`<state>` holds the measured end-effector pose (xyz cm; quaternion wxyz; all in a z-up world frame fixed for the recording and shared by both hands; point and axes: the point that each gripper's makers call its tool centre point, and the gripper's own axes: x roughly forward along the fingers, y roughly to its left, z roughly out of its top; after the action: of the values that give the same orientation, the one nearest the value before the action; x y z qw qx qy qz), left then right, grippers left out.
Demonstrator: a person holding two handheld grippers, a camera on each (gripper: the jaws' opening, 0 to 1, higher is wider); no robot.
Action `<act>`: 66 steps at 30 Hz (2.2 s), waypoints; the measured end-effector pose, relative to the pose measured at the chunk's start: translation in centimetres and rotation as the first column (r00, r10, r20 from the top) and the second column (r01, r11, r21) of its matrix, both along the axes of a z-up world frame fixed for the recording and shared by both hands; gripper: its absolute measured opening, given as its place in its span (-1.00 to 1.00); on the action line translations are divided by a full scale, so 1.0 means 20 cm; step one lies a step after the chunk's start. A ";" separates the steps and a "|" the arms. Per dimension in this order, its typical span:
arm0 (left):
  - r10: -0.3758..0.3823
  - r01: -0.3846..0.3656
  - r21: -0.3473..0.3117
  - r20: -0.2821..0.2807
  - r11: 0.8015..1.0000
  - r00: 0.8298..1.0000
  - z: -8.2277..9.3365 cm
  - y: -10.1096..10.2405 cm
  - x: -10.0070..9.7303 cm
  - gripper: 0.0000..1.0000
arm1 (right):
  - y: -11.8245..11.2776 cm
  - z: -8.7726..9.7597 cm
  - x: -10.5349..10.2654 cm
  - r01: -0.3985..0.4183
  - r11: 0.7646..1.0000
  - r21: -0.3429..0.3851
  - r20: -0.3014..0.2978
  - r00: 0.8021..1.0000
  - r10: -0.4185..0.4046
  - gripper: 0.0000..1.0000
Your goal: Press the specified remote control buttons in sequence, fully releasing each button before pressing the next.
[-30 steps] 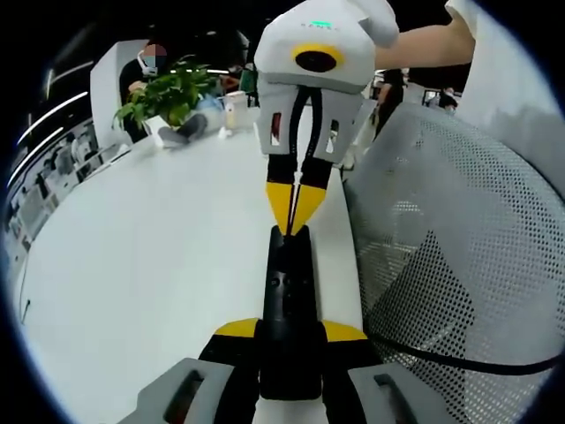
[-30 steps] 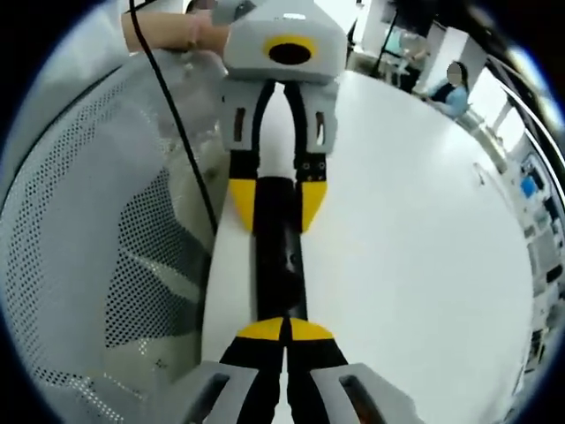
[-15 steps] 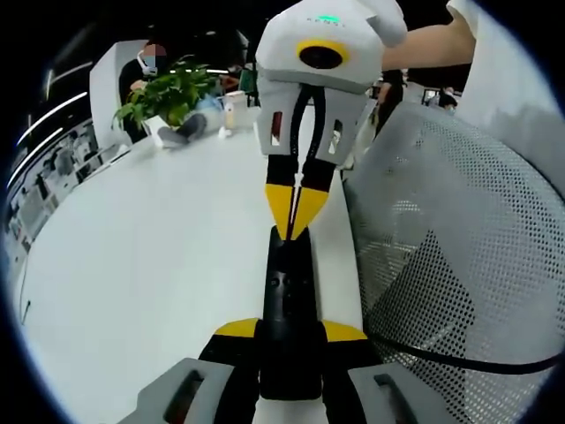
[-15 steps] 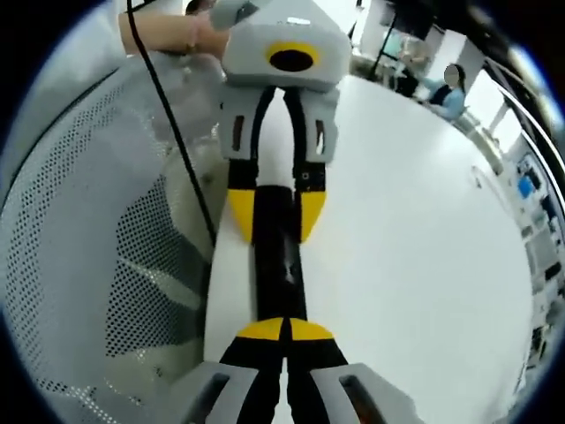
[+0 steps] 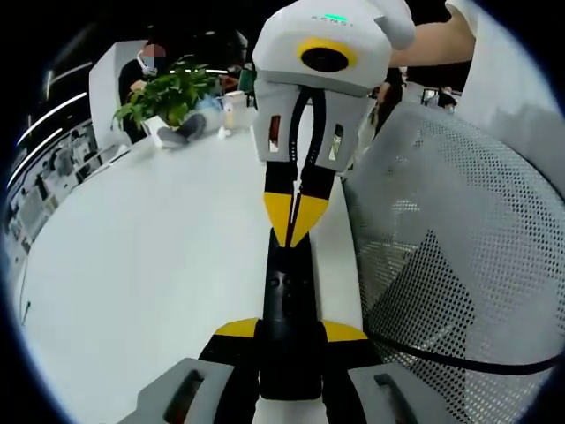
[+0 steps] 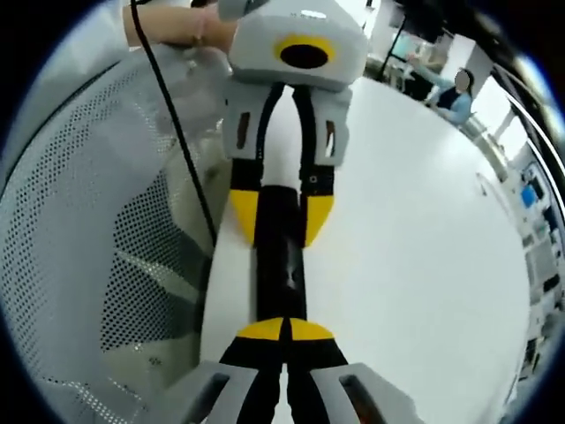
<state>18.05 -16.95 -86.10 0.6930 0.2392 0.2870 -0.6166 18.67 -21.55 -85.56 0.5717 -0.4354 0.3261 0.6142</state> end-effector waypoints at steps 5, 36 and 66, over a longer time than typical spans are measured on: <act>0.001 -0.001 0.000 0.000 1.000 1.000 0.00 0.00 0.00 -0.52 | 0.00 0.01 0.00 0.063 0.997 0.040 -0.048 0.997 -0.061 -1.00; -0.006 0.006 -0.004 0.001 1.000 1.000 0.00 0.00 0.00 -0.52 | 0.02 -0.01 -0.01 0.012 0.997 -0.077 -0.072 0.997 -0.018 -0.88; -0.007 0.007 -0.002 0.002 1.000 1.000 0.00 0.00 0.00 -0.52 | 0.05 0.01 -0.02 -0.004 1.000 0.029 -0.057 0.998 0.006 -0.85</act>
<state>18.02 -16.99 -86.14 0.6915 0.2401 0.2847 -0.6190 18.21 -20.58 -85.41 0.5668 -0.4102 0.3324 0.6324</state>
